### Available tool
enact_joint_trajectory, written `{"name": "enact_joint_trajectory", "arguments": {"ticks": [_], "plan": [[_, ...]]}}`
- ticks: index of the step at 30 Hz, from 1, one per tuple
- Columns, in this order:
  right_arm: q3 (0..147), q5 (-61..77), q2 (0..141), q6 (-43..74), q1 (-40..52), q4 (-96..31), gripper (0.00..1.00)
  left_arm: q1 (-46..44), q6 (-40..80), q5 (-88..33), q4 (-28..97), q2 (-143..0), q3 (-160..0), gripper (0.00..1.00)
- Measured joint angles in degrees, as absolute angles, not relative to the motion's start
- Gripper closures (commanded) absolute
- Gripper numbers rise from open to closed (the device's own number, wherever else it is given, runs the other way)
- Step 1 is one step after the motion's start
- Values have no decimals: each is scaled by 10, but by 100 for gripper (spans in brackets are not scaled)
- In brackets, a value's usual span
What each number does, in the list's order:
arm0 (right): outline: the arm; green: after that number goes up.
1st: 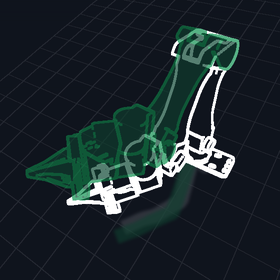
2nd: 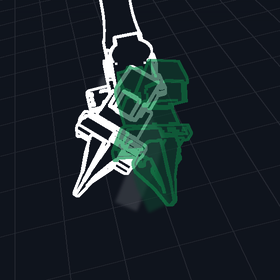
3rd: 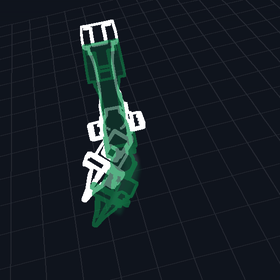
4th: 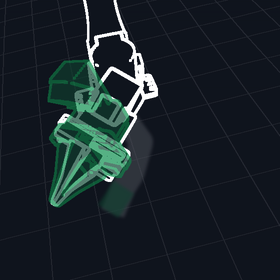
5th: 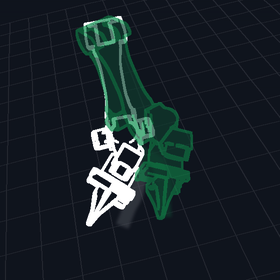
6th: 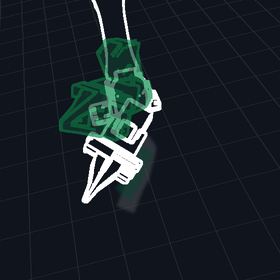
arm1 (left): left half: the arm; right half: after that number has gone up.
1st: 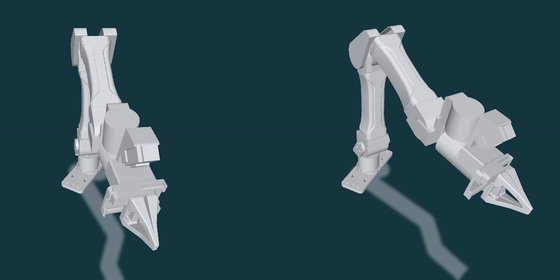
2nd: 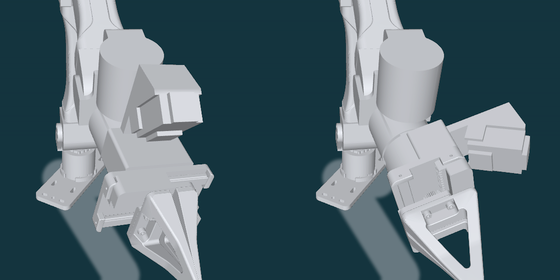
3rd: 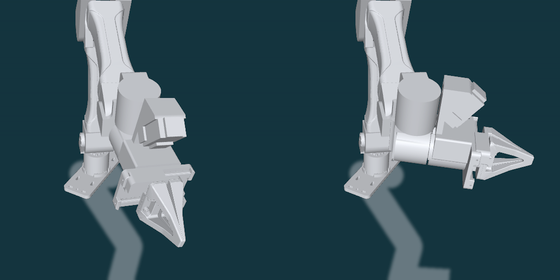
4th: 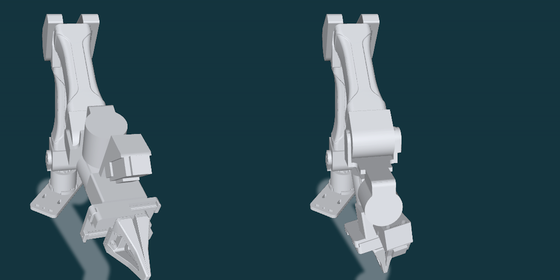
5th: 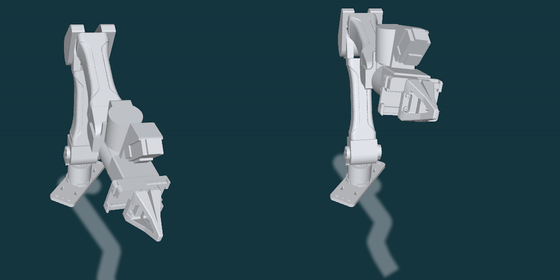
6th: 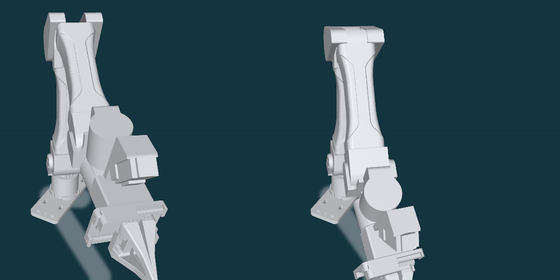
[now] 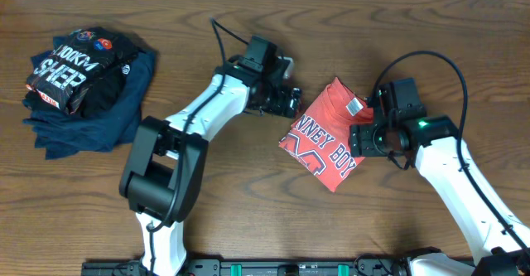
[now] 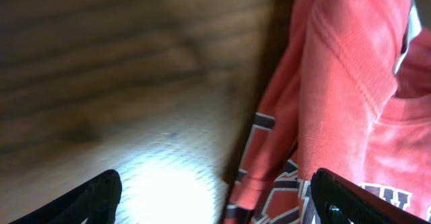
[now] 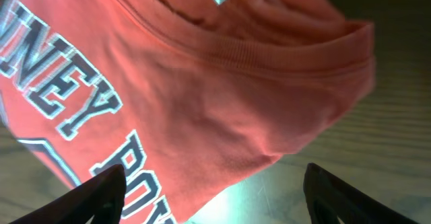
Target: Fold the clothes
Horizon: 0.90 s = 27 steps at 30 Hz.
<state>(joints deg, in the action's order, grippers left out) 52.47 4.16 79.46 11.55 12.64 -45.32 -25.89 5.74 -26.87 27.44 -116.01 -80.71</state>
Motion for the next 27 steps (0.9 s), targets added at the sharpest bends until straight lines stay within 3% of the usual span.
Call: {"name": "enact_joint_trajectory", "arguments": {"ticks": [7, 14, 21, 27], "plan": [[455, 45, 795, 126, 126, -347, 14, -278, 57, -282, 282, -1168, -807, 11], [396, 45, 795, 131, 126, -246, 11, -277, 73, -285, 343, -1176, -807, 28], [388, 41, 795, 132, 126, -120, 4, -276, 140, -298, 370, -1190, -798, 36], [388, 36, 795, 123, 126, -84, 2, -284, 201, -311, 393, -1182, -779, 46]]}}
